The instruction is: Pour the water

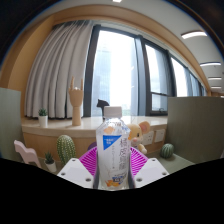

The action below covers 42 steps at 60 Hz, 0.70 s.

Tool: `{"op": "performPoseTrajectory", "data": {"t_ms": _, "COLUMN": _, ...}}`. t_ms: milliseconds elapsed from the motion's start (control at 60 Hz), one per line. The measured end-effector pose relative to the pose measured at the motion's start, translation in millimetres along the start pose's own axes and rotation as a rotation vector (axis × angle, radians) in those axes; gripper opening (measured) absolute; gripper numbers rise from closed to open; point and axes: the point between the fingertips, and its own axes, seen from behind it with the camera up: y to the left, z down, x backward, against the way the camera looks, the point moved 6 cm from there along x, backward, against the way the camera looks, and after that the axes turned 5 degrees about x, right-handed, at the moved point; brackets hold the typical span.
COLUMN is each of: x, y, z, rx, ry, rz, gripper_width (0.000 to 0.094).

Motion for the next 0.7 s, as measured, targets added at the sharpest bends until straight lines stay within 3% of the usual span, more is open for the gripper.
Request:
{"op": "performPoseTrajectory", "data": {"t_ms": 317, "x": -27.8, "y": -12.6, "z": 103.9, "rx": 0.022, "ry": 0.126, "rz": 0.006, "gripper_width": 0.0405}}
{"op": "performPoseTrajectory", "data": {"t_ms": 350, "x": -27.7, "y": -13.8, "z": 99.8, "rx": 0.0, "ry": 0.072, "rz": 0.014, "gripper_width": 0.04}}
{"op": "performPoseTrajectory", "data": {"t_ms": 533, "x": -18.7, "y": -20.1, "z": 104.7, "rx": -0.071, "ry": 0.037, "rz": 0.022, "gripper_width": 0.0403}}
{"op": "performPoseTrajectory", "data": {"t_ms": 700, "x": -17.2, "y": -19.3, "z": 104.4, "rx": -0.076, "ry": 0.052, "rz": 0.002, "gripper_width": 0.0539}}
